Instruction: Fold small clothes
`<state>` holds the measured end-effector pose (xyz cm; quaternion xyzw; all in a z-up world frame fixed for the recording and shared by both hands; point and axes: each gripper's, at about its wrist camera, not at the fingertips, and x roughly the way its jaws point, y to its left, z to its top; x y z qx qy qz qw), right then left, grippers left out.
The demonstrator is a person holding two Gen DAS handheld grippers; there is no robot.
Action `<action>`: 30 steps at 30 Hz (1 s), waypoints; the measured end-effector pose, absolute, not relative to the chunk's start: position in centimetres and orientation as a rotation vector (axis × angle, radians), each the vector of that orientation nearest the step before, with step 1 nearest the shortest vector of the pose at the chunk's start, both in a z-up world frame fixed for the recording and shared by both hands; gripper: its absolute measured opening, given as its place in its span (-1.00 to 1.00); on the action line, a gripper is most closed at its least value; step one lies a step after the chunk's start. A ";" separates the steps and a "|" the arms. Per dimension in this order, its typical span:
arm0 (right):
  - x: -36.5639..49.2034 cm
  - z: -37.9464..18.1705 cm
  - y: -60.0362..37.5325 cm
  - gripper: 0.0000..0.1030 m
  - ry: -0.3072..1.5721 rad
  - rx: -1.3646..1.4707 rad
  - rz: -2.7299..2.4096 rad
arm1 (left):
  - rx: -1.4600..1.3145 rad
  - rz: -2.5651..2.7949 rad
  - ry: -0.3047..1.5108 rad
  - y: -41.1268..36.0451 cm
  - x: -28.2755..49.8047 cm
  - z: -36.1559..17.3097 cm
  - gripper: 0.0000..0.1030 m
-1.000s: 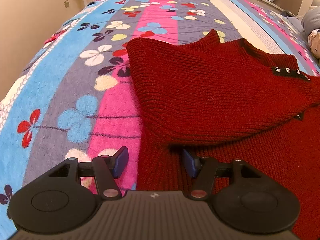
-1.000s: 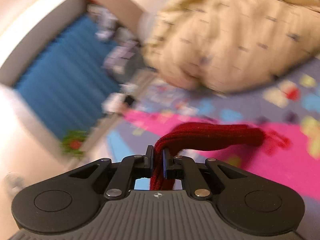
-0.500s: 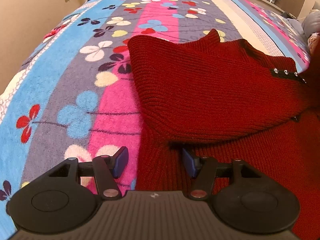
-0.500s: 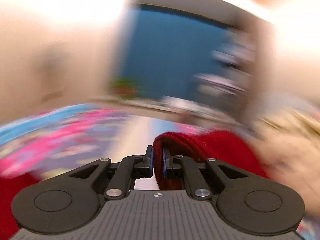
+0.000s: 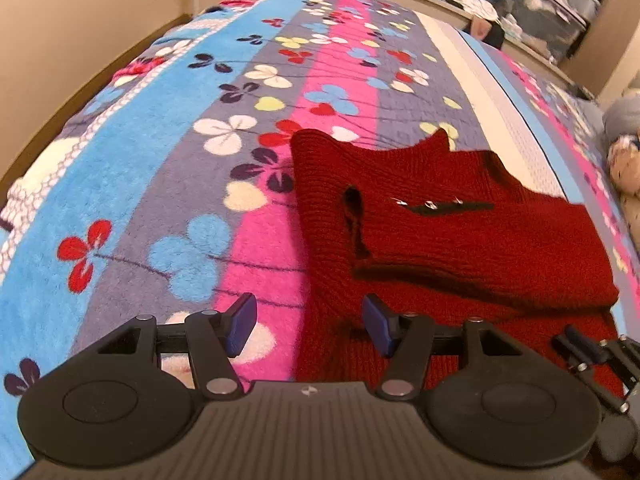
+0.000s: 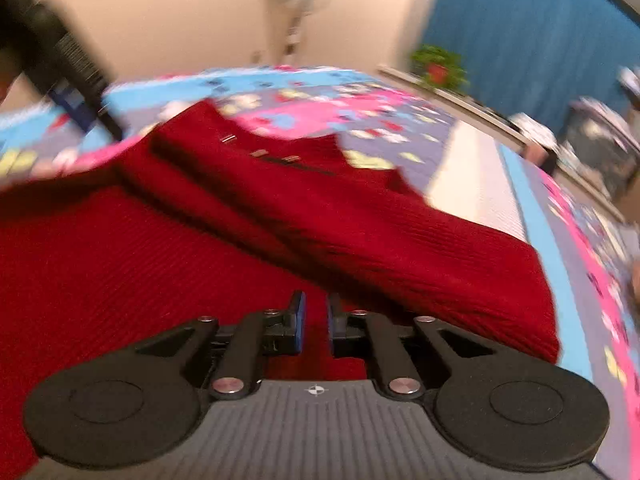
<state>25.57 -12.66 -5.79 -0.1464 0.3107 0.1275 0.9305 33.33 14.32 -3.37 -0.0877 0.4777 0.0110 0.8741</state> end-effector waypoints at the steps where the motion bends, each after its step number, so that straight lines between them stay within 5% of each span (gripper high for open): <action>1: 25.6 -5.4 -13.2 -0.60 0.637 -0.267 0.238 | -0.202 0.021 0.996 14.5 33.4 -3.3 0.25; 9: 29.4 -3.6 -14.3 -0.22 0.651 -0.017 0.190 | -0.300 0.068 0.981 15.9 33.6 -3.0 0.25; 21: 33.3 -5.0 -1.0 0.14 0.674 -0.263 0.462 | -0.360 0.102 0.972 17.5 33.7 -2.7 0.24; 23: 33.2 -5.9 0.5 0.02 0.663 -0.390 0.456 | -0.370 0.110 0.968 17.8 33.7 -2.6 0.24; 25: 32.8 -6.2 1.8 -0.83 0.613 -0.525 0.412 | -0.378 0.120 0.963 18.1 33.7 -2.4 0.24; 30: 29.2 -5.4 2.2 -0.81 0.459 -0.534 0.430 | -0.396 0.133 0.951 18.6 33.7 -2.0 0.24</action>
